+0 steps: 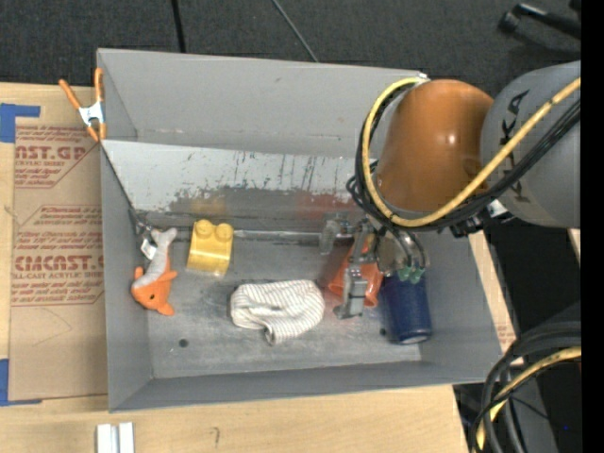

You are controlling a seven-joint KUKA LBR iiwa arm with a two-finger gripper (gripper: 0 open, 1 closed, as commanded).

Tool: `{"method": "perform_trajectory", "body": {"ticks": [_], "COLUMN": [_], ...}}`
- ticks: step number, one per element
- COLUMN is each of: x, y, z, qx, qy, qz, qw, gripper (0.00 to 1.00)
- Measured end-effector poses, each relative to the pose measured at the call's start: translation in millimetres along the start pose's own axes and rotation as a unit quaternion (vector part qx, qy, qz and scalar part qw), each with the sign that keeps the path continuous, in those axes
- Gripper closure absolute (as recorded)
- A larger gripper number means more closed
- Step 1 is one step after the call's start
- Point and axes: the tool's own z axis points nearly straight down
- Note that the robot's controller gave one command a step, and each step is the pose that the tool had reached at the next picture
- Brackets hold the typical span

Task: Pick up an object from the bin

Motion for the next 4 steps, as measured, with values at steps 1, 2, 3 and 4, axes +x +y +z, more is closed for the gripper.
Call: {"method": "perform_trajectory", "body": {"ticks": [1,2,3,4], "x": [-1.6,-10.5,-11.1,-9.4], "y": [0.0,26.0,57.7,57.7], "z": [-4.2,60.0,142.0,145.0], "qx": [0.000,-0.001,-0.001,-0.001], "qy": [-0.0040,-0.0069,-0.0045,-0.0027], "qz": [0.000,0.018,0.041,0.045], "qw": [1.0000,0.9998,0.9991,0.9990], "gripper": [0.00,0.00,0.00,0.00]}}
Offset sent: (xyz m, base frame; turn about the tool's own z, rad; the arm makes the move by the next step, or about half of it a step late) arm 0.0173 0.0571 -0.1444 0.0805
